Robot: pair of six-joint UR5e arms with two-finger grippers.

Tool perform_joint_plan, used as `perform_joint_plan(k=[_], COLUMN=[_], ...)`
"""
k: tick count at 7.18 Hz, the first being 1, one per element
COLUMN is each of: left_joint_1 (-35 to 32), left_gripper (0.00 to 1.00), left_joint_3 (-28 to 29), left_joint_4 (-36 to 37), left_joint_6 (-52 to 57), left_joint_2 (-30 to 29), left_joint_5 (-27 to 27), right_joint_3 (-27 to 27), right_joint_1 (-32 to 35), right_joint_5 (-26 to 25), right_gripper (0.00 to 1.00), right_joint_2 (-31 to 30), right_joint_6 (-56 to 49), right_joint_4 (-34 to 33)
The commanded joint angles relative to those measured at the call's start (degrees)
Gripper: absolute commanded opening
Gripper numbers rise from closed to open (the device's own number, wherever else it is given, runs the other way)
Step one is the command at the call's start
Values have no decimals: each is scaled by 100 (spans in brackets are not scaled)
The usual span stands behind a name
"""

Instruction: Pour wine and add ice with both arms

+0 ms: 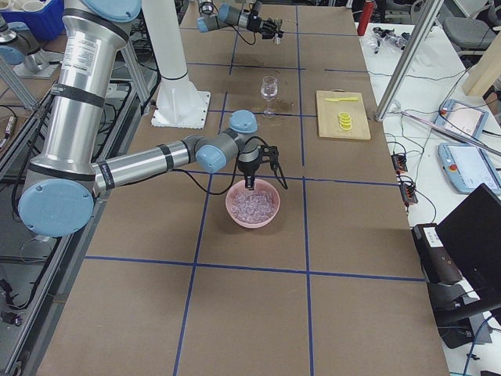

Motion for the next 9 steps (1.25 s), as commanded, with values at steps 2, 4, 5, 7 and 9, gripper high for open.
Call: perform_joint_plan(k=[2,4,5,7,9], left_joint_1=[12,21,29,248,774], left_gripper=[0,0,0,0,0], left_joint_3=[524,893,1018,1194,1238], left_joint_4=[24,59,60,60,68], left_joint_6=[-1201,-1573,-1617,-2676,-2857], left_joint_2=[196,196,205,196,205], left_joint_5=[-124,287,368,421,869], right_joint_3=[378,493,493,572,590], right_joint_1=[420,447,491,517,526], right_joint_5=[331,401,533,718,727], right_gripper=[0,0,0,0,0], right_joint_2=[41,234,287,462,778], right_joint_6=[45,72,72,220,702], right_joint_4=[42,42,60,69,69])
